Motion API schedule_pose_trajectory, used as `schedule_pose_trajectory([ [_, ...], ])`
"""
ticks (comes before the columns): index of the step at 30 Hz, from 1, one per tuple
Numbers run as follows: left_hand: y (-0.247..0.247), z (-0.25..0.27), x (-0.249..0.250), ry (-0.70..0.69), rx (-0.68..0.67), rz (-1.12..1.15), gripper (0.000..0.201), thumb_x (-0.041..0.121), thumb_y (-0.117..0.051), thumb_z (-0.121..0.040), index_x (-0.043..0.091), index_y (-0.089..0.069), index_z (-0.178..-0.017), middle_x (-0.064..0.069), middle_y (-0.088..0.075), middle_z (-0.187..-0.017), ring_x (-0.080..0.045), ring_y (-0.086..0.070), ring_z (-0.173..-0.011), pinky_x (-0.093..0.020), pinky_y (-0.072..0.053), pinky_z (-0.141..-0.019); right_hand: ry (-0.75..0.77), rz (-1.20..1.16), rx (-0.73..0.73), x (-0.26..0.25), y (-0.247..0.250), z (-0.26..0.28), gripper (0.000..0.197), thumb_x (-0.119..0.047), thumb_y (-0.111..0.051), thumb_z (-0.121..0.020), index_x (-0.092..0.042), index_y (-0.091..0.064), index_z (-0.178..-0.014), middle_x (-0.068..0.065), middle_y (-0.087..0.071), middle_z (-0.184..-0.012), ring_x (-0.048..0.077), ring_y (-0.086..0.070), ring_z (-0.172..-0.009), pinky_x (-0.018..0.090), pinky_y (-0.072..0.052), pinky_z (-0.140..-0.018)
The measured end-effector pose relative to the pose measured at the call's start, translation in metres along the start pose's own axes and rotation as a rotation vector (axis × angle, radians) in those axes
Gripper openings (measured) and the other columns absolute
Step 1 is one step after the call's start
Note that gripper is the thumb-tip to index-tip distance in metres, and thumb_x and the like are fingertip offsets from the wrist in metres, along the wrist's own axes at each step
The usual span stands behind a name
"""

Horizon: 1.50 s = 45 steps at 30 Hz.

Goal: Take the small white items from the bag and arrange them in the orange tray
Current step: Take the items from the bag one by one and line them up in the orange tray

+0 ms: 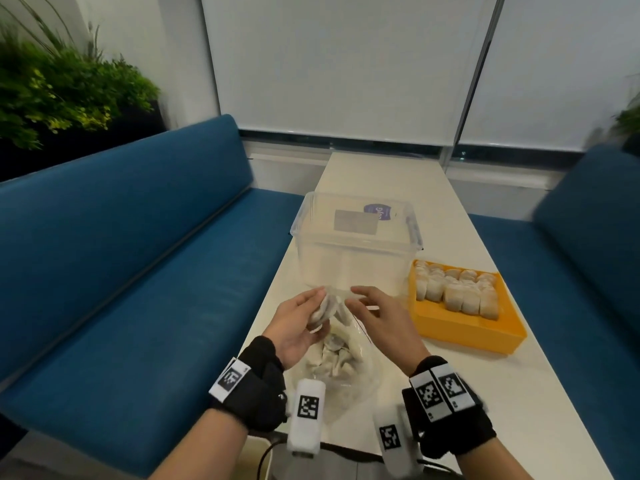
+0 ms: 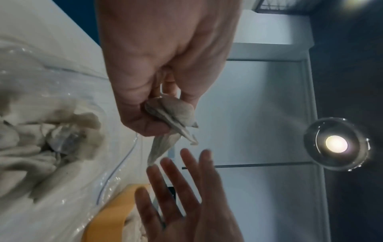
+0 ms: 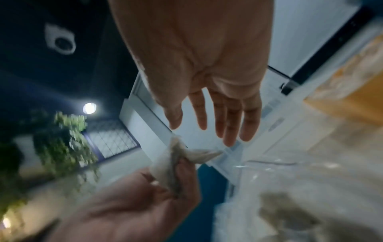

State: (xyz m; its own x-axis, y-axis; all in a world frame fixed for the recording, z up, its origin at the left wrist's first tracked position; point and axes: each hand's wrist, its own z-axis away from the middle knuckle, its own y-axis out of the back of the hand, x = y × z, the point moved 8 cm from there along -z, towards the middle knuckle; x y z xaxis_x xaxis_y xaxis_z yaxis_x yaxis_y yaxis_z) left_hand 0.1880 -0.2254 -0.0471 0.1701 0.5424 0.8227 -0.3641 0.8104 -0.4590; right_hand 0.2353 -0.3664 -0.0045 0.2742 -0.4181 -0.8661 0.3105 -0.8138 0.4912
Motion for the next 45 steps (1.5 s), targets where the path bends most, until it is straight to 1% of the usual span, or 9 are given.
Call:
schedule_pose_trajectory([
  [4, -0.011, 0.004, 0.002, -0.005, -0.066, 0.070, 0.024, 0.019, -0.056, -0.096, 0.012, -0.063, -0.118, -0.006, -0.070, -0.094, -0.015, -0.065, -0.070, -0.028, -0.052, -0.063, -0.329, -0.364, -0.161, 0.001, -0.019, -0.001, 0.050, -0.049, -0.056, -0.088, -0.012, -0.056, -0.122, 0.003, -0.062, -0.104, 0.021, -0.066, -0.089, 0.030, -0.055, -0.069],
  [9, -0.012, 0.008, 0.008, -0.005, -0.104, 0.199, 0.022, 0.017, -0.052, -0.097, 0.012, -0.066, -0.114, -0.005, -0.070, -0.083, -0.013, -0.062, -0.063, -0.029, -0.053, -0.070, -0.543, -0.738, -0.273, 0.012, -0.033, 0.000, 0.038, -0.043, -0.057, -0.091, -0.009, -0.056, -0.108, 0.019, -0.063, -0.105, 0.029, -0.065, -0.082, 0.033, -0.053, -0.068],
  [13, -0.007, 0.008, 0.004, 0.059, -0.069, 0.286, 0.020, 0.018, -0.056, -0.096, 0.011, -0.069, -0.110, -0.010, -0.066, -0.083, -0.016, -0.062, -0.068, -0.028, -0.059, -0.062, -0.388, -0.736, -0.190, 0.009, -0.019, -0.014, 0.021, -0.009, -0.061, -0.089, 0.000, -0.063, -0.108, 0.012, -0.063, -0.083, 0.017, -0.062, -0.068, 0.023, -0.051, -0.057],
  [17, -0.009, 0.011, -0.002, 0.164, -0.037, 0.391, 0.016, 0.021, -0.056, -0.096, 0.007, -0.065, -0.098, -0.012, -0.065, -0.068, -0.018, -0.061, -0.072, -0.025, -0.058, -0.054, -0.188, -0.617, -0.176, -0.011, 0.005, -0.027, 0.015, -0.006, -0.063, -0.087, -0.003, -0.066, -0.102, 0.008, -0.064, -0.080, 0.014, -0.060, -0.068, 0.022, -0.050, -0.058],
  [21, -0.008, 0.006, -0.007, 0.210, -0.030, 0.341, 0.021, 0.030, -0.059, -0.094, 0.009, -0.064, -0.090, -0.008, -0.066, -0.076, -0.017, -0.066, -0.068, -0.022, -0.054, -0.047, -0.044, -0.438, -0.219, -0.033, 0.023, -0.037, 0.023, 0.004, -0.065, -0.082, -0.009, -0.067, -0.101, 0.010, -0.066, -0.087, 0.014, -0.062, -0.073, 0.023, -0.051, -0.062],
  [29, -0.048, 0.008, -0.002, 0.269, -0.238, 0.199, 0.059, 0.053, -0.060, -0.085, 0.011, -0.057, -0.126, -0.008, -0.070, -0.100, -0.013, -0.059, -0.063, -0.016, -0.047, -0.045, 0.314, -0.114, -0.262, -0.084, 0.054, -0.045, 0.016, 0.008, -0.069, -0.076, -0.008, -0.070, -0.075, 0.014, -0.069, -0.097, 0.014, -0.067, -0.088, 0.019, -0.055, -0.080],
  [34, -0.072, 0.002, 0.018, 0.042, -0.231, 0.013, 0.029, 0.023, -0.072, -0.076, 0.010, -0.066, -0.102, -0.002, -0.063, -0.084, -0.008, -0.052, -0.060, -0.014, -0.042, -0.042, 0.339, -0.105, -0.225, -0.080, 0.077, -0.051, 0.015, 0.011, -0.065, -0.078, -0.001, -0.071, -0.082, 0.012, -0.069, -0.094, 0.009, -0.066, -0.084, 0.019, -0.054, -0.076],
  [38, -0.078, -0.009, 0.036, -0.231, -0.109, -0.267, 0.009, 0.017, -0.071, -0.085, 0.016, -0.069, -0.093, 0.003, -0.061, -0.074, -0.009, -0.049, -0.063, -0.019, -0.042, -0.052, 0.233, -0.120, -0.186, -0.070, 0.099, -0.059, 0.020, -0.009, -0.061, -0.090, -0.012, -0.068, -0.108, 0.008, -0.072, -0.094, 0.014, -0.069, -0.084, 0.027, -0.056, -0.076],
  [45, -0.105, -0.015, 0.042, -0.335, -0.088, -0.310, 0.028, 0.018, -0.074, -0.083, 0.014, -0.068, -0.109, 0.004, -0.067, -0.079, -0.003, -0.057, -0.060, -0.020, -0.046, -0.055, 0.349, 0.066, -0.104, -0.082, 0.133, -0.065, 0.008, -0.009, -0.069, -0.082, -0.007, -0.074, -0.088, 0.007, -0.071, -0.076, 0.005, -0.062, -0.063, 0.019, -0.053, -0.065],
])
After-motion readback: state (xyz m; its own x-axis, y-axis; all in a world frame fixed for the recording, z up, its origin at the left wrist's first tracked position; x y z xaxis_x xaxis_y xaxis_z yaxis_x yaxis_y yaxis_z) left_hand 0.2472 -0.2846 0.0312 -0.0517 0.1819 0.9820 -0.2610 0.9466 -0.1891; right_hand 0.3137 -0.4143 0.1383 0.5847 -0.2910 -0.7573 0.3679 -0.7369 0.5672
